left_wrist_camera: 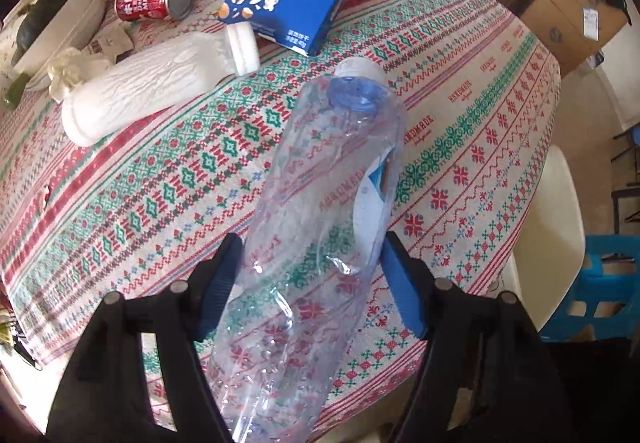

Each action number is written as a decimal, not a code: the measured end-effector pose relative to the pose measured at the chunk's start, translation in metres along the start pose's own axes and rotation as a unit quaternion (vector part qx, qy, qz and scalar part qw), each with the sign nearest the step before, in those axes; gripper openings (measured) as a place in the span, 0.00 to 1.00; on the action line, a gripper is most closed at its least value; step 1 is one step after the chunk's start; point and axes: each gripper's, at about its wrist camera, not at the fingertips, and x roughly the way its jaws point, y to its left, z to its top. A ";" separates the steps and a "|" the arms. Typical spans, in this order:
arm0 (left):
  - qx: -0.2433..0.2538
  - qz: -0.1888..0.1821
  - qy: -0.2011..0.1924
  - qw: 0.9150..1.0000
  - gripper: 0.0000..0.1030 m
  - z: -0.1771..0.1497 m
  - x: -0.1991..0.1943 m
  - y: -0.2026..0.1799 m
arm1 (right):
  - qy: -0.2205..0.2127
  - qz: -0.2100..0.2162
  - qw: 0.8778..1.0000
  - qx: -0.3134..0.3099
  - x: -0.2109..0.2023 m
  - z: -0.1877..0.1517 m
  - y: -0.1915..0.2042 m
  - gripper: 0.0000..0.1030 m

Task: Collect trash
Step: 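Lift the water bottle with the left tool while the right tool grasps the blue biscuit box, then carry both items to the white bin and open the left tool to drop the bottle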

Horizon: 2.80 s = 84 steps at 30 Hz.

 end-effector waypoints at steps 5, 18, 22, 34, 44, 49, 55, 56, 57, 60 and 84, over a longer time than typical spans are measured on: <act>-0.034 -0.016 -0.037 0.999 0.67 -0.018 -0.020 0.021 | -0.005 0.007 1.000 0.009 0.006 0.007 0.011 0.80; -0.120 -0.080 -0.188 0.972 0.66 -0.006 -0.108 0.079 | -0.007 0.051 0.999 0.004 0.068 0.033 0.058 0.80; -0.127 -0.077 -0.225 0.963 0.66 -0.007 -0.126 0.092 | -0.009 0.073 0.997 0.016 0.097 0.054 0.068 0.79; -0.173 -0.074 -0.282 0.941 0.66 0.005 -0.139 0.117 | -0.005 0.135 0.991 0.006 0.199 0.088 0.118 0.65; -0.189 -0.071 -0.268 0.942 0.66 0.008 -0.130 0.129 | -0.016 0.201 0.979 0.031 0.237 0.106 0.143 0.47; -0.189 -0.066 -0.269 0.942 0.66 0.003 -0.132 0.133 | -0.020 0.230 0.972 0.040 0.233 0.104 0.153 0.32; -0.193 -0.073 -0.276 0.939 0.66 -0.004 -0.139 0.134 | -0.037 0.209 0.977 0.015 0.195 0.105 0.161 0.23; -0.190 -0.073 -0.279 0.939 0.66 -0.005 -0.141 0.132 | -0.040 0.198 0.979 0.009 0.186 0.105 0.161 0.23; -0.187 -0.074 -0.281 0.938 0.66 -0.006 -0.142 0.129 | -0.043 0.189 0.981 0.004 0.176 0.105 0.160 0.23; -0.178 -0.079 -0.287 0.938 0.66 -0.010 -0.147 0.120 | -0.054 0.170 0.984 -0.011 0.144 0.101 0.155 0.23; 0.035 -0.155 -0.221 0.962 0.65 -0.038 -0.118 -0.067 | -0.038 0.007 0.999 0.038 -0.042 -0.019 0.006 0.23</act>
